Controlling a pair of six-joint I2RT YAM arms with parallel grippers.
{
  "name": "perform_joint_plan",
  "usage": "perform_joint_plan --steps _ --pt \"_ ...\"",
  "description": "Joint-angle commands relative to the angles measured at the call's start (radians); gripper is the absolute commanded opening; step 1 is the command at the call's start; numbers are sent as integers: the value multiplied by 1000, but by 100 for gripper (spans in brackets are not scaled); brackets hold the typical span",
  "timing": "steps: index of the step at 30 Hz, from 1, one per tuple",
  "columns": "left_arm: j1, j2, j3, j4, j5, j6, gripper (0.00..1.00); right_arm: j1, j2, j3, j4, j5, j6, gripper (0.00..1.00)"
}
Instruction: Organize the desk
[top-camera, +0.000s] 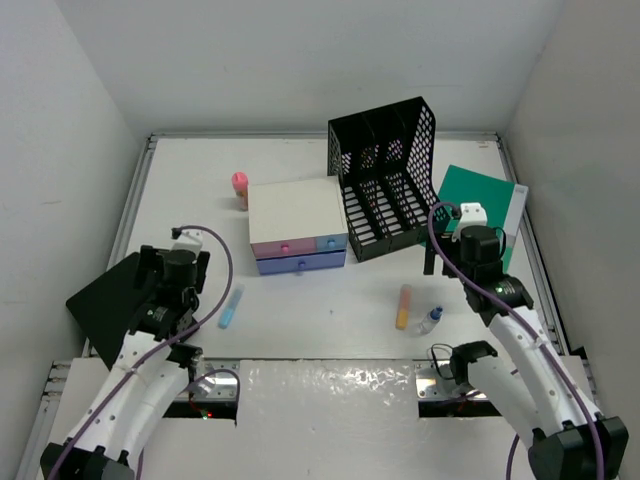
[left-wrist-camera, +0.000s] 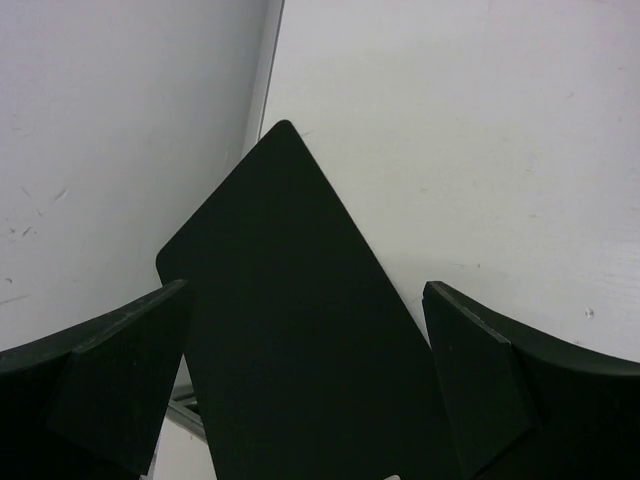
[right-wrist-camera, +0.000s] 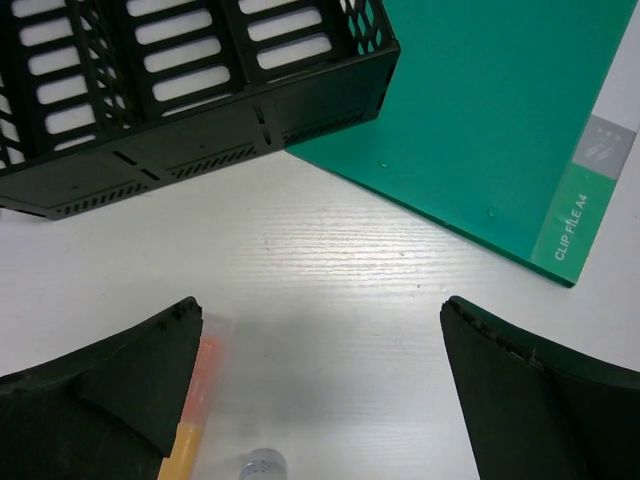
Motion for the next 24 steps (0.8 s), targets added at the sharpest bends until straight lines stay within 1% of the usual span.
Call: perform_joint_plan --steps 1,2,3,4,5,6,7,8,9,10,11,12,13,14,15,16,17,18,19,20,21,23,24 --pt "5 35 29 72 -39 -15 96 -2 -51 -3 52 -42 27 99" --pt "5 37 37 68 -12 5 96 -2 -67 -3 58 -68 35 99" --pt "5 37 46 61 24 35 96 -2 -103 -6 92 -172 41 99" --pt "5 31 82 51 69 118 96 -2 -123 -12 119 -239 42 99" --pt "5 29 116 34 169 156 96 -2 -142 -30 154 -328 48 99" --pt "5 47 161 19 221 178 95 -2 -157 -38 247 -410 65 99" --pt "4 69 287 -3 270 196 94 -2 -169 -45 297 -543 99 99" --pt "5 106 370 -52 366 194 90 -2 -167 -47 337 -585 131 96" --pt "4 148 450 -84 419 183 88 1 -156 -40 394 -619 192 92" --pt "1 263 627 -116 468 156 85 8 -112 -23 396 -627 211 86" --pt "-21 334 717 -182 554 137 81 22 -81 25 380 -598 222 75" --pt "-41 471 798 -213 577 122 79 45 -46 54 312 -549 210 69" --pt "-73 535 937 -233 581 99 78 129 -10 86 270 -485 193 63" --pt "-105 595 995 -257 575 100 76 184 61 114 235 -328 178 58" --pt "-180 691 1035 -253 547 105 76 247 94 158 204 -261 159 51" --pt "-220 728 1084 -242 507 130 76 371 125 171 204 -208 156 51" --pt "-255 761 1098 -213 442 152 76 433 186 197 202 -59 148 52" --pt "-307 807 1104 -196 427 167 77 494 217 214 184 26 131 56" --pt "-318 825 1114 -177 423 174 77 584 246 230 175 104 127 57" --pt "-326 844 1120 -149 439 174 77 607 293 243 173 166 133 57" --pt "-328 877 1126 -137 447 175 77 625 313 237 210 206 145 57" --pt "-329 907 1120 -100 440 178 77 663 346 193 291 203 177 53" --pt "-329 929 1100 -86 438 183 77 694 388 186 358 215 186 52"
